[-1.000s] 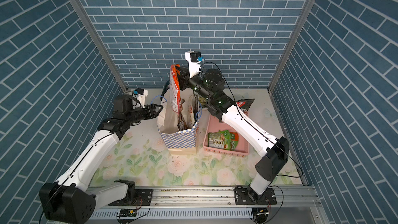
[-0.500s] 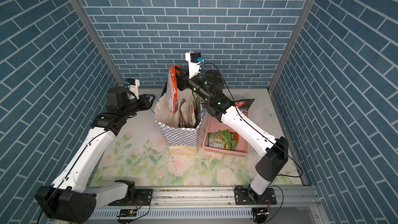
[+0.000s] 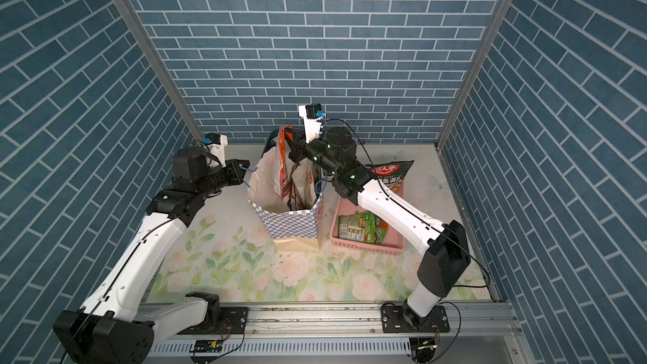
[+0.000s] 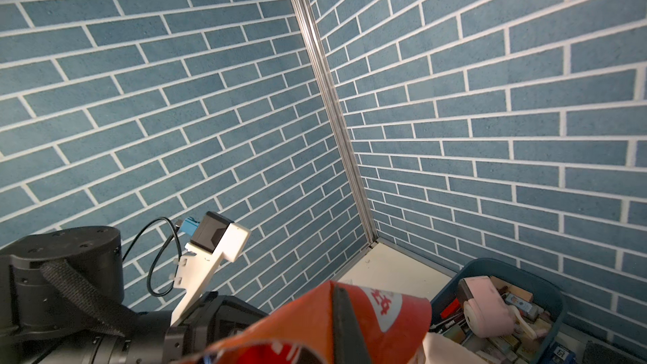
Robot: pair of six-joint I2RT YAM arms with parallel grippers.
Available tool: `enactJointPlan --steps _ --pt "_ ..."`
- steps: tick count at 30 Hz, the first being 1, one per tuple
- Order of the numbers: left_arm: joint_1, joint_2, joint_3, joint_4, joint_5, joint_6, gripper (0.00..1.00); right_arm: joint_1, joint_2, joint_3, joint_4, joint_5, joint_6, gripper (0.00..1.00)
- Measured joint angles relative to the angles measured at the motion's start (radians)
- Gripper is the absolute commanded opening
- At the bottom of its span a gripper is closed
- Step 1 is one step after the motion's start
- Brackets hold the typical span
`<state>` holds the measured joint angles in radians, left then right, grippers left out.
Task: Place the condiment packets inside the bag
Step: Place the condiment packet in the paper bag.
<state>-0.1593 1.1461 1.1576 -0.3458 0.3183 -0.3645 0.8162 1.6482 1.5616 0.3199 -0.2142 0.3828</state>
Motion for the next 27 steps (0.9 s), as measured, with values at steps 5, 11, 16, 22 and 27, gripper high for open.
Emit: enactJointPlan --steps 5,11,16,22,27 --pt "0.0 0.0 0.0 0.0 0.014 -0.002 0.11 -0.011 0.056 0.041 -0.011 -0.016 -0.059 0.0" --pt "0.0 0.0 0.0 0.0 0.02 -0.003 0.08 -0.028 0.138 0.083 -0.082 -0.04 -0.145 0.0" --pt "0.0 0.0 0.0 0.0 0.019 -0.004 0.07 -0.033 0.162 0.083 -0.147 -0.031 -0.199 0.06" --pt "0.0 0.0 0.0 0.0 0.019 -0.005 0.07 -0.033 0.162 0.1 -0.198 0.01 -0.261 0.35" --pt "0.0 0.0 0.0 -0.002 0.02 -0.006 0.07 -0.033 0.162 0.21 -0.286 0.033 -0.334 0.55"
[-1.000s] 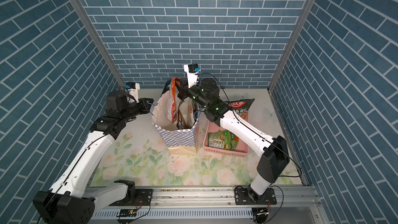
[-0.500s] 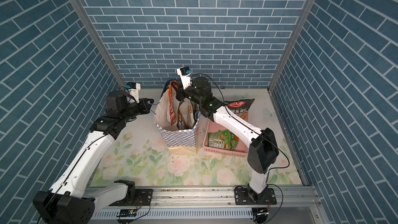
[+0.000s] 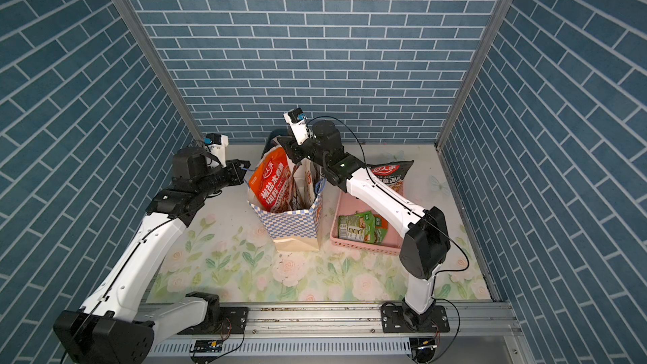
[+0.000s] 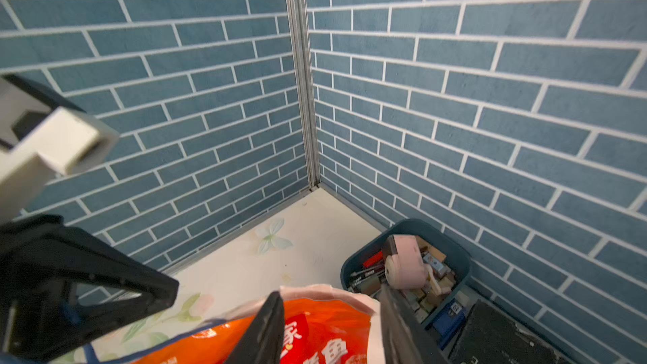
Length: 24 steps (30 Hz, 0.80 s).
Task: Place the condiment packets inside the bag
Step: Place the condiment packet in the paper bag, then pick up the condiment packet from the storage box.
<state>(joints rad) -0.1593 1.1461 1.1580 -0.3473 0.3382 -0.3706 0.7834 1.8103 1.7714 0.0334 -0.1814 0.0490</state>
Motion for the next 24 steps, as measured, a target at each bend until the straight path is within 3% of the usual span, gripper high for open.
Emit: enactJointPlan --steps 7,15,19,24 --pt "0.0 0.0 0.01 -0.016 0.012 0.0 0.07 -0.035 -0.112 0.037 -0.129 -0.01 -0.095 0.58" --pt "0.0 0.005 0.022 -0.041 0.047 0.0 0.07 -0.447 -0.431 -0.148 -0.503 -0.08 -0.311 0.59" --pt "0.0 0.01 0.022 -0.04 0.053 0.0 0.07 -0.519 -0.527 -0.322 -0.673 -0.041 -0.464 0.6" --pt "0.0 0.021 0.022 -0.04 0.068 0.001 0.07 -0.578 -0.514 -0.401 -0.779 0.007 -0.652 0.61"
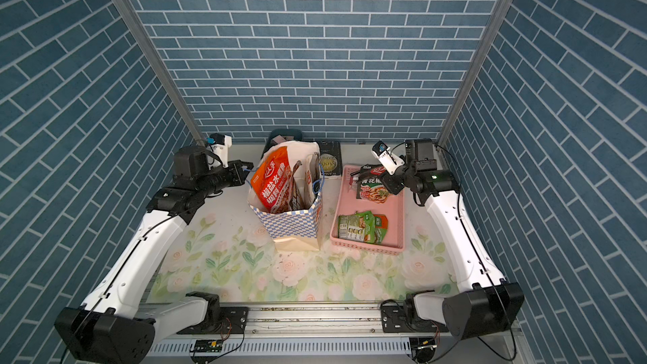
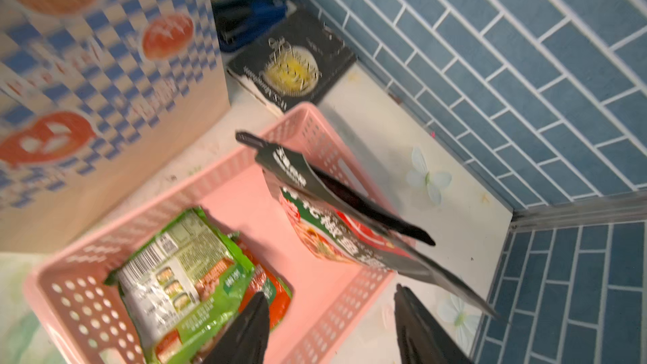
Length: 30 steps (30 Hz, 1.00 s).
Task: Place the condiment packets inside the bag
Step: Pick up the condiment packet from the storage box.
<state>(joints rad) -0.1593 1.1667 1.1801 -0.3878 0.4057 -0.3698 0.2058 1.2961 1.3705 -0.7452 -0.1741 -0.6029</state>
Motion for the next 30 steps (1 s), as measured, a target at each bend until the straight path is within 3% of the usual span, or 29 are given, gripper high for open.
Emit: enactJointPlan --steps 9,16,22,23,25,26,30 --pt "0.0 0.005 0.0 0.002 0.0 0.0 0.07 -0.015 0.014 -0.004 0.113 0.033 -0.257 0.58" --pt "0.0 0.006 0.0 0.003 -0.001 0.003 0.07 -0.015 0.14 0.031 0.111 0.03 -0.351 0.32" --pt "0.0 0.011 0.0 0.004 -0.001 0.008 0.07 -0.015 0.123 0.007 0.08 0.024 -0.382 0.17" --pt "0.0 0.013 0.0 0.004 -0.001 0.008 0.07 -0.015 0.119 0.006 0.074 0.023 -0.386 0.18" --pt "0.0 0.018 0.0 0.004 -0.001 0.008 0.07 -0.015 0.103 -0.009 0.077 0.023 -0.394 0.41" --pt "0.0 0.019 0.0 0.004 -0.001 0.008 0.07 -0.015 0.091 -0.026 0.085 0.026 -0.4 0.47" --pt "0.0 0.019 -0.001 0.004 -0.001 0.007 0.07 -0.008 0.042 -0.117 0.152 0.032 -0.429 0.58"
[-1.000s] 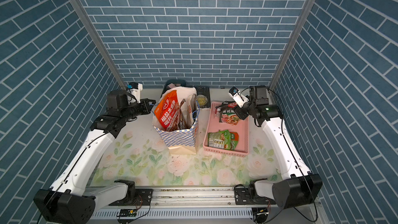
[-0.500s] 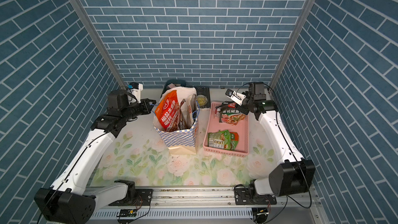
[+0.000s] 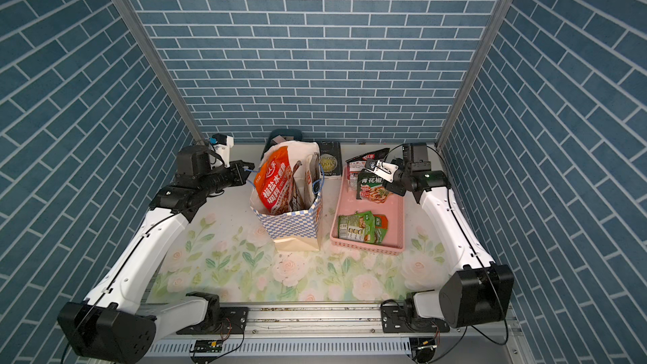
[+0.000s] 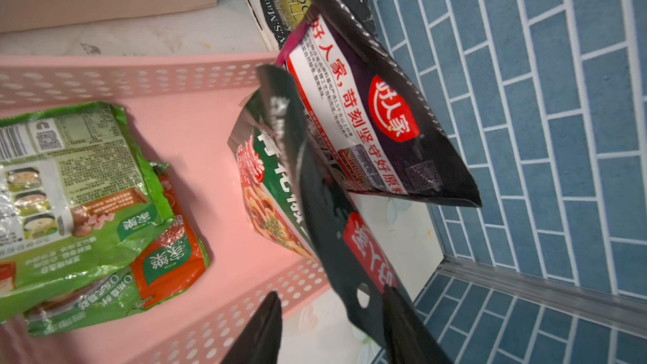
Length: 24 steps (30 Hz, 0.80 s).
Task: Place the condiment packets inside the bag
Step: Pick up the condiment packet from the storage box.
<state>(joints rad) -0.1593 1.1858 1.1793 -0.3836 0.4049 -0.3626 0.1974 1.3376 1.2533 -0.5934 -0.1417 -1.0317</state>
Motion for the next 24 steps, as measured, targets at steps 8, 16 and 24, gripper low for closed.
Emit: enactJointPlan --steps 8,16,24 --pt "0.0 0.0 0.0 0.0 0.0 0.0 0.07 0.044 0.034 -0.018 0.076 0.014 -0.05 0.59" --pt "0.0 0.0 0.0 0.0 -0.001 0.0 0.07 0.106 0.09 -0.035 0.146 0.131 -0.111 0.16" --pt "0.0 0.0 0.0 0.002 0.0 0.0 0.08 0.123 -0.008 -0.046 0.243 0.244 -0.058 0.0"
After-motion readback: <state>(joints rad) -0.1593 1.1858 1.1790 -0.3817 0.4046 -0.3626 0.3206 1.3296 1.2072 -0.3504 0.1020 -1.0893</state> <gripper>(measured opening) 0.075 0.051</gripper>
